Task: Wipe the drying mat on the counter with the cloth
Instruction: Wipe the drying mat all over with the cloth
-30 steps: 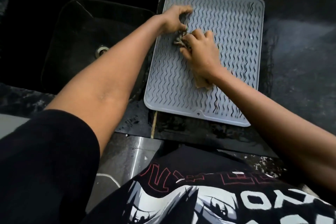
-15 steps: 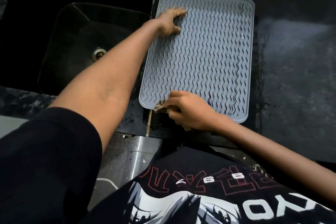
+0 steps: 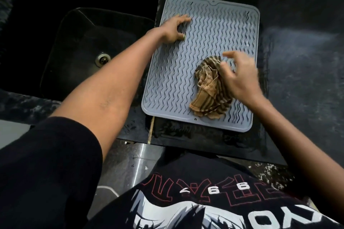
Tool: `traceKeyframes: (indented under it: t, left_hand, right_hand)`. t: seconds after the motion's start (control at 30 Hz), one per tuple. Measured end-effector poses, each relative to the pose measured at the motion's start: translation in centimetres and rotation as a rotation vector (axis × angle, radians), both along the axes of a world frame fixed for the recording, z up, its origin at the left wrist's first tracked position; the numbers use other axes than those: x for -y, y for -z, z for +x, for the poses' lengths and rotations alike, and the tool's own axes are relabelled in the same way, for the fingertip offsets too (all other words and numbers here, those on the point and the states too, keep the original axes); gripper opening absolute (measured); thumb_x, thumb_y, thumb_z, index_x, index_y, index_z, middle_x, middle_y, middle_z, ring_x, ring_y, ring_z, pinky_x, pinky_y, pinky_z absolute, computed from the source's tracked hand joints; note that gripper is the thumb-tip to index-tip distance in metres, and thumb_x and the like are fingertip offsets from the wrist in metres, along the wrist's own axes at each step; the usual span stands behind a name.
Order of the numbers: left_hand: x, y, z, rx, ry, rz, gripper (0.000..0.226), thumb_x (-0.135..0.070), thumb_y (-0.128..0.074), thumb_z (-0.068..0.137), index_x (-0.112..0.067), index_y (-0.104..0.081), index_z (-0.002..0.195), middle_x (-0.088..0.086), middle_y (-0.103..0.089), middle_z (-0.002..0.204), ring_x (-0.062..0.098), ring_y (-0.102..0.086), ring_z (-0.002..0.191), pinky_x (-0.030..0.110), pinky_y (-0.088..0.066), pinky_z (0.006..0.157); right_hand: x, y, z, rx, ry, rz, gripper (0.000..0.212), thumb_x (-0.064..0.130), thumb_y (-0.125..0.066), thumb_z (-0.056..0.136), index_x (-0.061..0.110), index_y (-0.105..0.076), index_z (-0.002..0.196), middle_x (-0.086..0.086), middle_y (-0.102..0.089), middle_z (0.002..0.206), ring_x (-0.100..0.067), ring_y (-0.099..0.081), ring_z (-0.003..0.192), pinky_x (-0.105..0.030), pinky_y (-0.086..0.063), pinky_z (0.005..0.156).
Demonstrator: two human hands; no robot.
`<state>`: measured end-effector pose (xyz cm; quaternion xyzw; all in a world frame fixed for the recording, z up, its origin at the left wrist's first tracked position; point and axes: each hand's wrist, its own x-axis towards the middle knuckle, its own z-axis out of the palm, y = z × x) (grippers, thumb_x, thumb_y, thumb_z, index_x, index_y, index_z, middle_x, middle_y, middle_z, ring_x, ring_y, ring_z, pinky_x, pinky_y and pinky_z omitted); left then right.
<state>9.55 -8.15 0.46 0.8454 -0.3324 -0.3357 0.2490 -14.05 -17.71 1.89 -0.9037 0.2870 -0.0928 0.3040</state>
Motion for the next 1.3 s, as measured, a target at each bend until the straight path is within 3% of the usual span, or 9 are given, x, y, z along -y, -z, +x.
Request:
traceKeyframes:
  t: [0.17,0.23,0.33,0.47,0.6,0.73,0.93,1.13,1.3]
  left_hand:
    - [0.3,-0.8,0.4,-0.069,-0.025,-0.037,0.053,-0.012,-0.057,0.094,-0.015,-0.041,0.144,-0.001,-0.034,0.154,0.014,-0.033,0.140,0.027,-0.027,0.115]
    - [0.5,-1.3,0.8,-0.099,-0.079,-0.080,0.036,-0.031,-0.044,0.101,-0.016,-0.051,0.133,0.003,-0.050,0.137,0.012,-0.045,0.124,0.026,-0.035,0.102]
    - [1.2,-1.9,1.9,-0.146,-0.208,-0.188,0.054,-0.047,-0.022,0.103,-0.012,-0.051,0.132,0.004,-0.056,0.124,0.014,-0.051,0.115,0.018,-0.040,0.089]
    - [1.7,-2.2,3.8,-0.199,-0.354,-0.268,0.064,-0.051,-0.015,0.102,-0.009,-0.057,0.126,0.003,-0.063,0.112,0.010,-0.060,0.086,0.015,-0.046,0.060]
    - [2.3,-1.9,6.1,-0.183,-0.425,-0.291,0.067,-0.054,-0.012,0.100,-0.013,-0.062,0.119,0.002,-0.067,0.113,0.011,-0.060,0.083,0.021,-0.045,0.063]
    - [2.7,-1.0,8.6,-0.221,-0.454,-0.301,0.071,-0.057,-0.011,0.099,-0.014,-0.063,0.118,0.002,-0.067,0.110,0.011,-0.061,0.080,0.026,-0.046,0.068]
    - [3.7,1.0,10.7,-0.221,-0.584,-0.355,0.069,-0.062,-0.015,0.097,-0.017,-0.066,0.105,-0.005,-0.069,0.094,0.005,-0.063,0.058,0.020,-0.050,0.054]
    - [4.5,2.0,11.3,-0.013,-0.606,-0.374,0.054,-0.063,-0.019,0.095,-0.029,-0.060,0.093,-0.007,-0.067,0.098,0.016,-0.065,0.094,0.038,-0.052,0.089]
    - [4.9,1.5,11.3,-0.004,-0.560,-0.291,0.061,-0.067,-0.014,0.093,-0.028,-0.061,0.096,-0.005,-0.068,0.102,0.018,-0.064,0.097,0.037,-0.049,0.091]
  right_hand:
    - [-4.9,3.4,-1.6,-0.311,-0.173,-0.297,0.065,0.043,-0.050,0.087,0.021,-0.027,0.144,-0.005,-0.028,0.152,-0.031,-0.030,0.128,-0.047,-0.026,0.101]
    - [-3.9,3.4,-0.9,-0.239,-0.145,-0.354,0.059,0.025,-0.052,0.085,0.020,-0.035,0.142,-0.004,-0.038,0.146,-0.032,-0.037,0.118,-0.044,-0.030,0.093]
    - [-1.9,2.5,1.0,-0.121,-0.119,-0.135,0.048,0.006,-0.052,0.084,0.019,-0.050,0.130,-0.003,-0.053,0.127,-0.030,-0.046,0.105,-0.047,-0.042,0.089]
    - [-1.5,0.5,5.3,0.120,-0.074,-0.011,0.045,0.006,-0.062,0.082,0.023,-0.056,0.124,-0.001,-0.057,0.120,-0.023,-0.045,0.103,-0.038,-0.041,0.089]
    - [-5.4,2.0,9.2,-0.031,-0.420,-0.087,0.041,0.028,-0.057,0.089,0.027,-0.051,0.130,0.000,-0.046,0.138,-0.029,-0.039,0.110,-0.043,-0.038,0.091]
    - [-3.9,3.4,12.1,-0.005,-0.593,-0.285,0.033,0.019,-0.053,0.092,0.019,-0.059,0.124,-0.005,-0.056,0.123,-0.031,-0.042,0.100,-0.040,-0.036,0.077]
    - [1.0,3.7,20.7,0.016,-0.312,-0.197,0.021,0.014,-0.054,0.087,0.020,-0.063,0.105,-0.010,-0.052,0.113,-0.029,-0.043,0.104,-0.046,-0.042,0.083]
    - [4.2,2.9,26.4,0.074,-0.229,-0.342,0.013,0.032,-0.051,0.086,0.020,-0.055,0.089,-0.001,-0.042,0.099,-0.026,-0.047,0.092,-0.040,-0.042,0.088]
    - [4.1,1.0,24.6,0.072,-0.193,-0.050,0.010,0.024,-0.066,0.082,0.024,-0.067,0.092,-0.004,-0.058,0.106,-0.019,-0.054,0.097,-0.038,-0.048,0.089]
